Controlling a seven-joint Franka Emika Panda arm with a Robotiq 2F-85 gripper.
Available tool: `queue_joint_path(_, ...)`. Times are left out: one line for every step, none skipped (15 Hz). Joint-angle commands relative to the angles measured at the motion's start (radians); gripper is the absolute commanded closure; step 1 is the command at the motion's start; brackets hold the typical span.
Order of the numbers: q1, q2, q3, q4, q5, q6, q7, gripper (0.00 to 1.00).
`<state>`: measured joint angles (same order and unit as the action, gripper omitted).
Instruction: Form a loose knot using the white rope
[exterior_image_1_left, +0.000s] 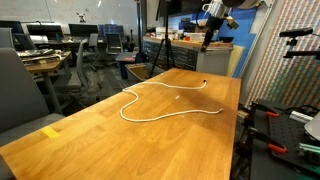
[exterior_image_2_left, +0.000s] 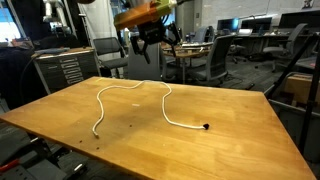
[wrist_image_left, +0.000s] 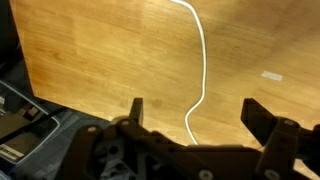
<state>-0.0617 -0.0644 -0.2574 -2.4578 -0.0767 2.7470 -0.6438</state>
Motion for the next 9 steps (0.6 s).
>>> queue_joint_path(-0.046, 0.046, 0.021, -0.005, -0.040, 0.015, -0.023, 0.00)
queue_joint_path(-0.044, 0.045, 0.033, -0.022, -0.019, 0.047, -0.005, 0.00)
queue_joint_path(-0.051, 0.058, 0.034, -0.022, -0.026, 0.044, -0.005, 0.00)
queue_joint_path(-0.055, 0.063, 0.035, -0.020, -0.029, 0.043, -0.004, 0.00)
queue_joint_path(-0.057, 0.062, 0.034, -0.019, -0.029, 0.041, -0.005, 0.00)
queue_joint_path(-0.066, 0.073, 0.029, -0.021, -0.100, 0.106, 0.043, 0.00)
queue_joint_path(-0.076, 0.093, 0.024, -0.029, -0.185, 0.135, 0.058, 0.00)
queue_joint_path(-0.091, 0.123, 0.011, -0.030, -0.288, 0.188, 0.086, 0.00)
queue_joint_path(-0.111, 0.166, -0.005, -0.016, -0.367, 0.232, 0.087, 0.00)
